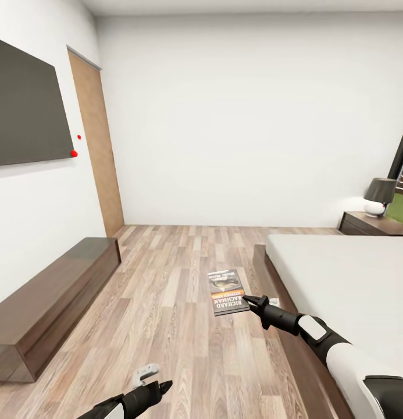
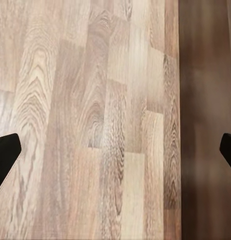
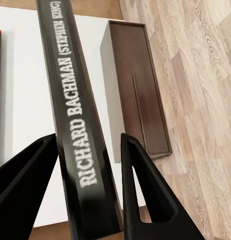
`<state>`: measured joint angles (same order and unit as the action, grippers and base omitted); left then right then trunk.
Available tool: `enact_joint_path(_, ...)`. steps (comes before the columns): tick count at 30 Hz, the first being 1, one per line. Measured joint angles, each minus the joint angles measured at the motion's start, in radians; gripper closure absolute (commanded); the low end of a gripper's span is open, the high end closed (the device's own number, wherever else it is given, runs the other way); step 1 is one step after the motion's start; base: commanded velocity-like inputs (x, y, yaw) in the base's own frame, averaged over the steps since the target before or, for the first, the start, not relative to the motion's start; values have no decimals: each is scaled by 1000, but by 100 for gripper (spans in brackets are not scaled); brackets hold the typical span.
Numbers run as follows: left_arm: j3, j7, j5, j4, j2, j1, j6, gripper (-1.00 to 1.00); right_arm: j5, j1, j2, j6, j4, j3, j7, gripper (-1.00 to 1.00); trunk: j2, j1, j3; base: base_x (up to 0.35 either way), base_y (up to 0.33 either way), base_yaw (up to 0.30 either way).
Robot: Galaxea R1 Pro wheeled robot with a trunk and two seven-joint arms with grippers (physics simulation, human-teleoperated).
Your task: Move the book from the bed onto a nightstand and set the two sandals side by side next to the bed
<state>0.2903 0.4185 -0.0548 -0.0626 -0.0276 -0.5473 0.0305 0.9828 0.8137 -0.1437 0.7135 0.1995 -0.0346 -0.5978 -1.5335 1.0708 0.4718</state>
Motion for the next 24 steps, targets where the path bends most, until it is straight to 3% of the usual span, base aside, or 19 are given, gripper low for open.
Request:
enact_joint_path(9,0,0,0,0,0,0,0,-100,-2,0,0,-1,0,-1,0,100,0,0,0,155,120,-23)
enact_joint_path(24,0,0,0,0,0,0,0,-100,2,0,0,1,0,1,0,100,0,0,0,155,121,-129)
